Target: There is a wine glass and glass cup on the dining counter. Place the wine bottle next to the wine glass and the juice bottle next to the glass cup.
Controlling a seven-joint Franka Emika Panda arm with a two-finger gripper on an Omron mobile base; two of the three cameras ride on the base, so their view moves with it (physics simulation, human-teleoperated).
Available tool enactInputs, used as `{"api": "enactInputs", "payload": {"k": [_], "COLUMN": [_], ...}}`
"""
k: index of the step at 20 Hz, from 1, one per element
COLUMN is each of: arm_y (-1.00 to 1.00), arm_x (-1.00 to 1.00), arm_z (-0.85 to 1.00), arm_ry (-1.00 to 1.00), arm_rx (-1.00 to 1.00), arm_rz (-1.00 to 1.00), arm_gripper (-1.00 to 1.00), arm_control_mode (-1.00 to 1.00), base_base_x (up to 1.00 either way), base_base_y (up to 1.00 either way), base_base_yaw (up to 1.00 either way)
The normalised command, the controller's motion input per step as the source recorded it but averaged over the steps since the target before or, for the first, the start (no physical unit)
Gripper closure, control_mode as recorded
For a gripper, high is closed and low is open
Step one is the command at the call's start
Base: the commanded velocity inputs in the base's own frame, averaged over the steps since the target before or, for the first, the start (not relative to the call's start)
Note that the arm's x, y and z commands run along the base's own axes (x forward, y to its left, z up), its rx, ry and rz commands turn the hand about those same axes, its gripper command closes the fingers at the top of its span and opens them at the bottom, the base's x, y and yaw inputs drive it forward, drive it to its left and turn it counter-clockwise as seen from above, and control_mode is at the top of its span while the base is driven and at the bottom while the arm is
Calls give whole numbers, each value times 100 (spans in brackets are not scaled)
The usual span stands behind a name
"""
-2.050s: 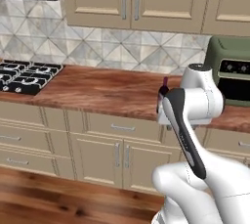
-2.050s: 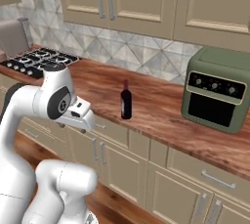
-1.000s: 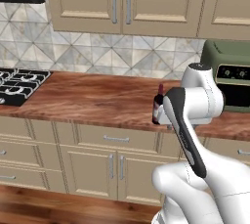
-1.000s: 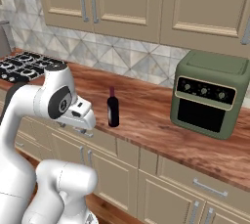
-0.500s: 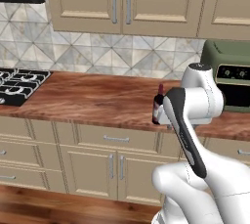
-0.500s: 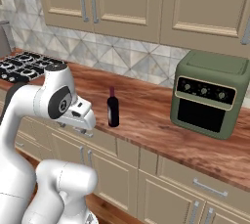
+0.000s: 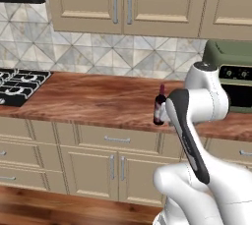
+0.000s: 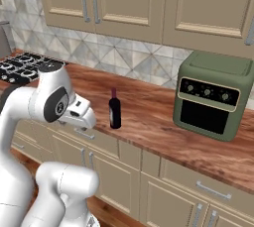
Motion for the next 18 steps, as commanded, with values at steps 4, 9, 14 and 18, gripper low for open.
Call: {"api": "enactInputs", "payload": {"k": [4,9,14,18], "arm_y": [0,1,-1,5], "arm_x": [0,11,20,23], "arm_z": [31,12,0,-11], "arm_ry": [-9,-1,0,-8], "arm_rx": [-7,-6,-5,-18], "arm_rz": [-10,-11,-6,0], "arm_gripper": [-100,-100,-100,-100], "arm_control_mode": [-100,-100,-100,-100], "base_base_x": [0,0,0,0], "base_base_y": [0,0,0,0], "base_base_yaw": [0,0,0,0]}}
